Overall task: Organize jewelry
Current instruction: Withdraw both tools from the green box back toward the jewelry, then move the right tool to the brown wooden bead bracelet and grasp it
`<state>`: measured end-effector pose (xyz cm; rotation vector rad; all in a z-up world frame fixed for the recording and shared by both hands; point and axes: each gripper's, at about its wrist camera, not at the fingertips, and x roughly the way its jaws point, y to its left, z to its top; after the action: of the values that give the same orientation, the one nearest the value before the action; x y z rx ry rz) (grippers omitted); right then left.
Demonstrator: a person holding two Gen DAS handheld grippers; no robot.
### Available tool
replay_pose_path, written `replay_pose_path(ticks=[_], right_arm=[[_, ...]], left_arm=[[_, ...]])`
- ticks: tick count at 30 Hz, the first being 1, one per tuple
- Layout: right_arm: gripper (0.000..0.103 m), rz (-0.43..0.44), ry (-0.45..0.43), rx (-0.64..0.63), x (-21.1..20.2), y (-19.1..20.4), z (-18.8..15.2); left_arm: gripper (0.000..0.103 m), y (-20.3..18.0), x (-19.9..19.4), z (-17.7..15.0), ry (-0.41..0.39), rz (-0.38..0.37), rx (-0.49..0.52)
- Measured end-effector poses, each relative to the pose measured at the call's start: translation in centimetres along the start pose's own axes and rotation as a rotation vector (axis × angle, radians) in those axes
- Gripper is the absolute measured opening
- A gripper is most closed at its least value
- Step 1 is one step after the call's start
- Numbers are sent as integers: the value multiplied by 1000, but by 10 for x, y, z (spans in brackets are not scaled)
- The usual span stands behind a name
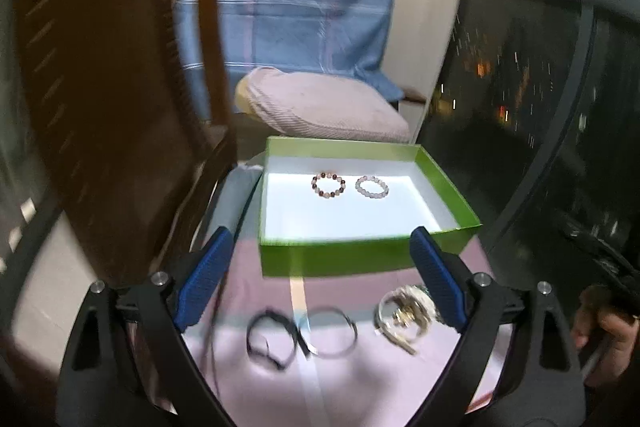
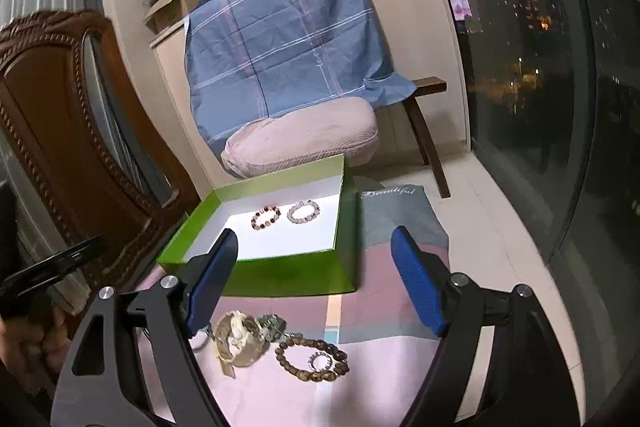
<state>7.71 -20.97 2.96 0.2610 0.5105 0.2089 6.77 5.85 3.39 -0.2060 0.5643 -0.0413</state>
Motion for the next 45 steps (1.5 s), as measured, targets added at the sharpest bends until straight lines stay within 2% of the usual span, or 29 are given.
replay_pose_path(ticks=[3, 8, 16, 37, 39, 42, 45], right_arm=[[77, -8, 6, -52, -2, 9, -5], [77, -57, 1, -151, 1, 22, -9], [77, -62, 16, -179, 8, 29, -14], [77, -73, 47, -178, 9, 26, -16], [77, -81, 67, -189, 13, 25, -17], [76, -103, 151, -214, 27, 25, -23], [68, -112, 236, -221, 41, 22, -31]], left_arm=[[89, 6, 2, -12, 5, 63, 1], [87, 20, 16, -10, 22, 65, -16], [87, 13, 3, -14, 10, 35, 4], [87, 5, 7, -15, 37, 36, 16], [87, 6, 7, -16, 42, 35, 17], [87, 7, 8, -16, 50, 36, 17], [87, 7, 8, -16, 53, 41, 18]])
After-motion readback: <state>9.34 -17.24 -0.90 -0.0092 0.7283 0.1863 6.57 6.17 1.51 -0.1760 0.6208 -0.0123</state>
